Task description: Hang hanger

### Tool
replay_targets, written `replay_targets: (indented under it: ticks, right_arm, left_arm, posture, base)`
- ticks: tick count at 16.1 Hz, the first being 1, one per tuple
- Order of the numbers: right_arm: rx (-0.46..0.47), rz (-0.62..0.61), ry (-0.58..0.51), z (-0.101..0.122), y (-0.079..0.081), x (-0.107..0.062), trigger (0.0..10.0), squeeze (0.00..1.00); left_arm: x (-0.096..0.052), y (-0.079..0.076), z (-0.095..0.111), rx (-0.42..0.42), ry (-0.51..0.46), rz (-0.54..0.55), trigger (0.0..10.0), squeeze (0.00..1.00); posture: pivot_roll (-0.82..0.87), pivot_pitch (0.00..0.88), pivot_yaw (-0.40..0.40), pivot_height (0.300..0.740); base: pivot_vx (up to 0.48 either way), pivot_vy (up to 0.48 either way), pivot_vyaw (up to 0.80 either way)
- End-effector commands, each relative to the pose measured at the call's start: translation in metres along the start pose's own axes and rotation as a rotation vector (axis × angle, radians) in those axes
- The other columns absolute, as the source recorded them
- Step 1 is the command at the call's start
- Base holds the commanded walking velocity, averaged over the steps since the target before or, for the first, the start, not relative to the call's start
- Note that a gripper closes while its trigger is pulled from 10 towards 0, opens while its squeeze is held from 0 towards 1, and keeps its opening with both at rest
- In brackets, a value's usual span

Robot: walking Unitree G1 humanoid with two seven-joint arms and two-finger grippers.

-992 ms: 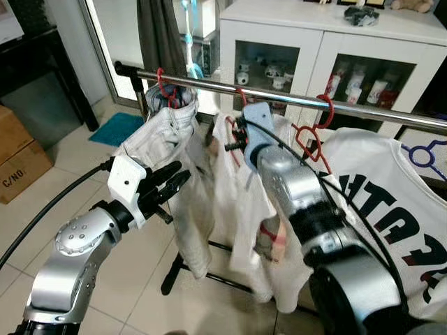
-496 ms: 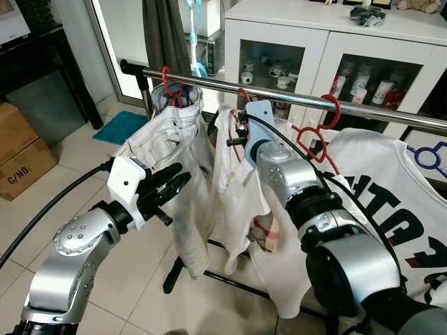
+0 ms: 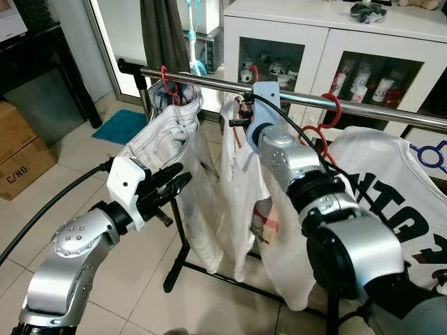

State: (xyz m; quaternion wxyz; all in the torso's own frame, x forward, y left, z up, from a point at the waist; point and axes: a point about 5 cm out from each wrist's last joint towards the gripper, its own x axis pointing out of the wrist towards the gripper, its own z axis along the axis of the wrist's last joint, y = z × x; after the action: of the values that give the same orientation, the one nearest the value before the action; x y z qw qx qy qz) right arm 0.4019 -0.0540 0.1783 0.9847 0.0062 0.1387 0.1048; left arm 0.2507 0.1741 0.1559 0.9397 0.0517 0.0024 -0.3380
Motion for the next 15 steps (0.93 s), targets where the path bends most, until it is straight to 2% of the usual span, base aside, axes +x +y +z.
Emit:
replay_targets:
  ticks: [1,6,10,11,12,14,15]
  right_arm:
    - [-0.027,0.0,-0.009,0.007,0.0,0.001,10.0,0.0]
    - [0.01,0.031,0.131,-0.025,0.008,0.001,10.0,0.0]
    - [-0.012,0.038,0.14,-0.032,0.01,0.0,10.0,0.0]
    - [-0.011,0.055,0.104,-0.027,0.011,0.001,10.0,0.64]
    - [-0.02,0.061,0.066,-0.021,0.01,0.001,10.0,1.0]
    - [-0.079,0.089,-0.016,-0.011,0.007,0.0,10.0,1.0]
    - [-0.058,0.131,-0.072,-0.005,0.001,-0.002,10.0,1.0]
  left_arm:
    - [-0.002,-0.001,0.003,0.007,-0.004,-0.002,10.0,0.0]
    - [-0.004,-0.005,0.0,0.0,0.011,-0.012,10.0,0.0]
    - [-0.006,-0.008,-0.001,-0.003,0.013,-0.011,10.0,0.0]
    - [-0.006,-0.008,0.0,-0.002,0.011,-0.01,10.0,0.0]
    - [-0.006,-0.008,0.0,-0.003,0.008,-0.008,10.0,0.0]
    - [-0.005,-0.008,0.002,-0.003,-0.005,-0.004,10.0,0.0]
    - [-0.003,-0.007,0.005,-0.01,-0.031,0.01,10.0,0.0]
  posture:
    - [0.09,0.0,0.019,0.74]
    - [0.09,0.0,0.011,0.74]
    - [0.09,0.0,0.003,0.74]
    - [0.09,0.0,0.003,0.74]
    - [0.1,0.0,0.002,0.74]
    - [0.1,0.0,0.0,0.74]
    - [0.1,0.0,-0.004,0.74]
  base:
    - [0.0,0.0,0.0]
    - [0.0,0.0,0.0]
    - [0.0,0.0,0.0]
    - [0.0,0.0,0.0]
    - [0.0,0.0,0.0]
    - [0.0,0.0,0.0]
    - [0.0,0.0,0.0]
